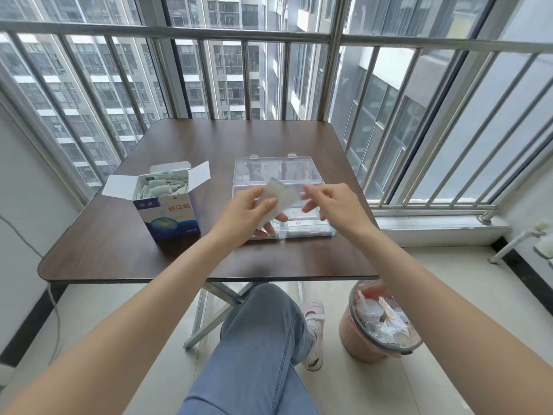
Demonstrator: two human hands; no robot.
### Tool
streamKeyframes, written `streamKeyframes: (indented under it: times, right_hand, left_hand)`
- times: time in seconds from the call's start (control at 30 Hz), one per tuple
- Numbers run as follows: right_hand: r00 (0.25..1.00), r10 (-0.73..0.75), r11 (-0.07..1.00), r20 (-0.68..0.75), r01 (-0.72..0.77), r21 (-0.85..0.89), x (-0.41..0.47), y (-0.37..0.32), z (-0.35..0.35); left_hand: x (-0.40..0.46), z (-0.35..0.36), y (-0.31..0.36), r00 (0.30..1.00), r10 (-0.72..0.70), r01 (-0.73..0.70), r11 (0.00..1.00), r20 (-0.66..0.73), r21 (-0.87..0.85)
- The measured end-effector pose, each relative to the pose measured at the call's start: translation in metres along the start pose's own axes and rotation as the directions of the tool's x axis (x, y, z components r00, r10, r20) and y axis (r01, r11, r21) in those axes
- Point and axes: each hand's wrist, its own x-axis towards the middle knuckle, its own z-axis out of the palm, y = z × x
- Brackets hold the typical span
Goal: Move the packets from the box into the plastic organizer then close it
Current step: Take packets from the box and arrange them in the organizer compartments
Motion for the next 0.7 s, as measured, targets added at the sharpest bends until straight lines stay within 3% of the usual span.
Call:
streamKeyframes:
  times: [0.07,0.2,0.3,0.4,0.47,0.53,0.6,0.7]
  right_hand:
    - [0.994,0.046,0.955,0.098,-0.073,0.287,-0.003,-0.005,-0.002]
    - [0.979,0.055,0.873,0.197,-0.143,0.467,-0.006,-0.009,0.002]
    - [0.973,0.107,0.82,0.204,-0.203,0.535,-0.007,-0.012,0.002]
    - [0.978,0.092,0.84,0.189,-0.178,0.513,-0.006,-0.008,0.002]
    - [0.981,0.083,0.858,0.174,-0.159,0.489,-0.007,-0.003,-0.001]
    - [0.985,0.083,0.887,0.152,-0.143,0.439,-0.007,0.001,-0.006]
    - [0.99,0.079,0.898,0.12,-0.123,0.422,-0.006,0.002,-0.011]
    - [0.994,0.063,0.901,0.086,-0.094,0.423,-0.003,0.003,-0.016]
  left_hand:
    - [0.002,0.001,-0.003,0.999,0.027,-0.029,0.998,0.044,0.064]
    - [0.003,0.005,-0.001,0.993,0.05,-0.074,0.971,0.111,0.226]
    - [0.001,0.006,0.006,0.982,0.056,-0.131,0.892,0.181,0.433]
    - [0.003,0.006,0.012,0.97,0.064,-0.21,0.707,0.234,0.675]
    - [0.005,0.007,0.012,0.961,0.092,-0.257,0.647,0.262,0.717]
    - [0.007,0.008,0.01,0.97,0.111,-0.229,0.719,0.217,0.656]
    - [0.011,0.007,0.008,0.988,0.124,-0.156,0.851,0.097,0.502]
    - [0.019,0.004,0.009,0.998,0.064,-0.063,0.96,0.006,0.273]
